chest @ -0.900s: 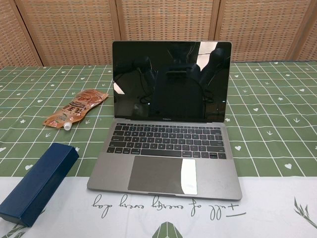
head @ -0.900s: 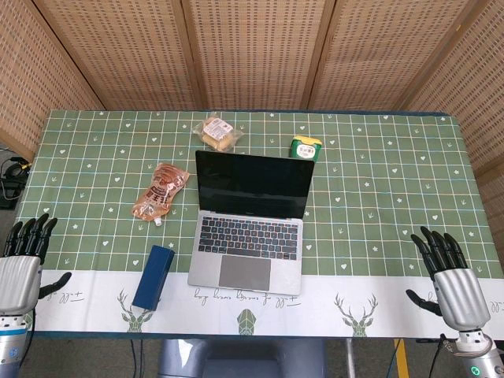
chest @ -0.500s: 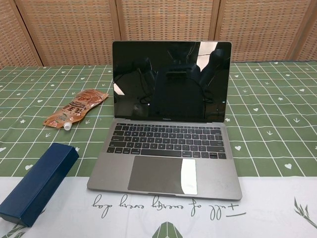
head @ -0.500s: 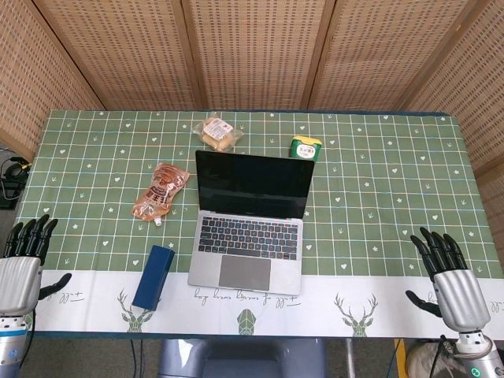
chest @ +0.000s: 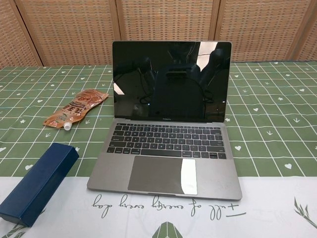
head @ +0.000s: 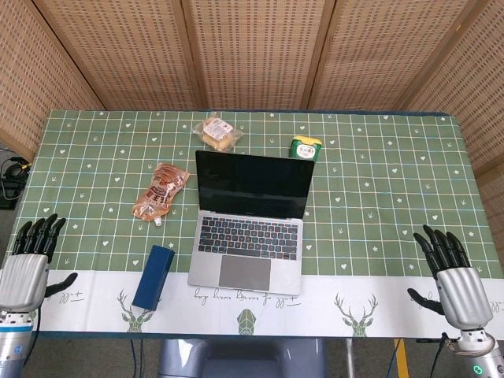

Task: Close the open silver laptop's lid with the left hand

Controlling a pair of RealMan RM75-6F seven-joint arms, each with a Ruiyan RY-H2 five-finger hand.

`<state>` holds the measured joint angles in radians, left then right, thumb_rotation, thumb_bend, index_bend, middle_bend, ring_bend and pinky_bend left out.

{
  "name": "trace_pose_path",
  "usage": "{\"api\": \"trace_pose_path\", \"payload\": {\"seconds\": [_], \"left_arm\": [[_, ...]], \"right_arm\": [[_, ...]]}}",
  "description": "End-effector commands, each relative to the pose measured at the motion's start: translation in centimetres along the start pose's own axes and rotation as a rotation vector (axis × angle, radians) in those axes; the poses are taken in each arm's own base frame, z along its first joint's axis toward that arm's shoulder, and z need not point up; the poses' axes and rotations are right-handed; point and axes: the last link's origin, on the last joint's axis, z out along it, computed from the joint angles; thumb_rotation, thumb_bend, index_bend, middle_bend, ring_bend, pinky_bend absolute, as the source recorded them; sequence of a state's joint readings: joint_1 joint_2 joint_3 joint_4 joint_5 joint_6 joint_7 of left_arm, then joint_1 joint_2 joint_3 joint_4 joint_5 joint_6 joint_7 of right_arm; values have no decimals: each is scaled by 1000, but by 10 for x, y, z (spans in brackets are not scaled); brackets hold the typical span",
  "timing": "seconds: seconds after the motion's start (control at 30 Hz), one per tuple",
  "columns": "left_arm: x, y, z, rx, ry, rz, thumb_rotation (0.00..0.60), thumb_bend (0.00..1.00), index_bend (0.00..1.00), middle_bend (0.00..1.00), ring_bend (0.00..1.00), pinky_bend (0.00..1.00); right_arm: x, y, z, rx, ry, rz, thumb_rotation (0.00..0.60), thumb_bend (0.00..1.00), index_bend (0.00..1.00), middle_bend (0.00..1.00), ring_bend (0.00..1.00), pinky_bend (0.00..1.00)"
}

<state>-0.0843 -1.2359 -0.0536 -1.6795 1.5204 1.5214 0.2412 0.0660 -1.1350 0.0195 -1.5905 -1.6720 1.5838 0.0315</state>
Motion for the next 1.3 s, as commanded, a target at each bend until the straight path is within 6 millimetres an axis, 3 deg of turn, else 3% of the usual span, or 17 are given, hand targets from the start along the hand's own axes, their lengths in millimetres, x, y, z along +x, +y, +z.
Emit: {"api": "trace_pose_path", "payload": {"seconds": [0.03,0.37,0.63,0.97,1.3], "left_arm": [[0,6,13,-16,-14,-5,600,231,0,0,0,0],[15,60,88,-182,-33,29,600,738,0,0,0,0],[25,113,146,-314,-100,12,600,972,0,0,0,0],[37,183,220,-417,-232,-12,600,1000,0,0,0,0],[39,234,264,-443,-349,-18,600,1000,0,0,0,0]], "right_arm": [[1,2,2,-10,3,3,600,96,0,0,0,0],[-1,15,11,-62,-19,20,600,96,0,0,0,0],[0,28,18,-110,-22,43,600,96,0,0,0,0],[0,40,23,-145,-35,72,600,96,0,0,0,0],[-2,44,26,-148,-58,93,600,97,0,0,0,0]]}}
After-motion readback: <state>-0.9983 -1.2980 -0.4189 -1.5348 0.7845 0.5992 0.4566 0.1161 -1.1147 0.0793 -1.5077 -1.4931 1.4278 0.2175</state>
